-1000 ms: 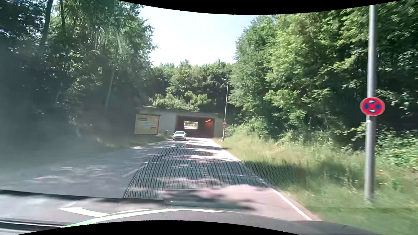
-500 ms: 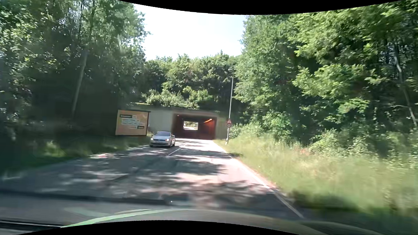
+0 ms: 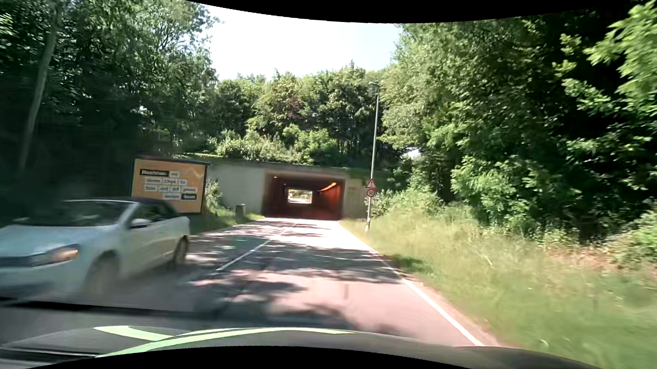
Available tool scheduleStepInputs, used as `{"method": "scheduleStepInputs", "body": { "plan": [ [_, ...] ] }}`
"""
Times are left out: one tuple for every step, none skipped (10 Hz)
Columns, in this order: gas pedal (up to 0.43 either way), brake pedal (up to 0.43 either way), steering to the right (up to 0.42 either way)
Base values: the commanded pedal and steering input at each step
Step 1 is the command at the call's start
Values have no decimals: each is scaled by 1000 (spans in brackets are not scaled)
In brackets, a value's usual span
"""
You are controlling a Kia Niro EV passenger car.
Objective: Follow the waypoints while adhering to traffic rules and regulations
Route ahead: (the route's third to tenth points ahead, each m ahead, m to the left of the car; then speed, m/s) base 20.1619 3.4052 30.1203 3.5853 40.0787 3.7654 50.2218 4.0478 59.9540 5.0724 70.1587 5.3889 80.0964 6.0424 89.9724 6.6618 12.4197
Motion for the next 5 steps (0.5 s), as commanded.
{"method": "scheduleStepInputs", "body": {
  "plan": [
    [28, 0, -8],
    [28, 0, -8],
    [59, 0, -8],
    [59, 0, -8],
    [59, 0, -8]
  ]
}}
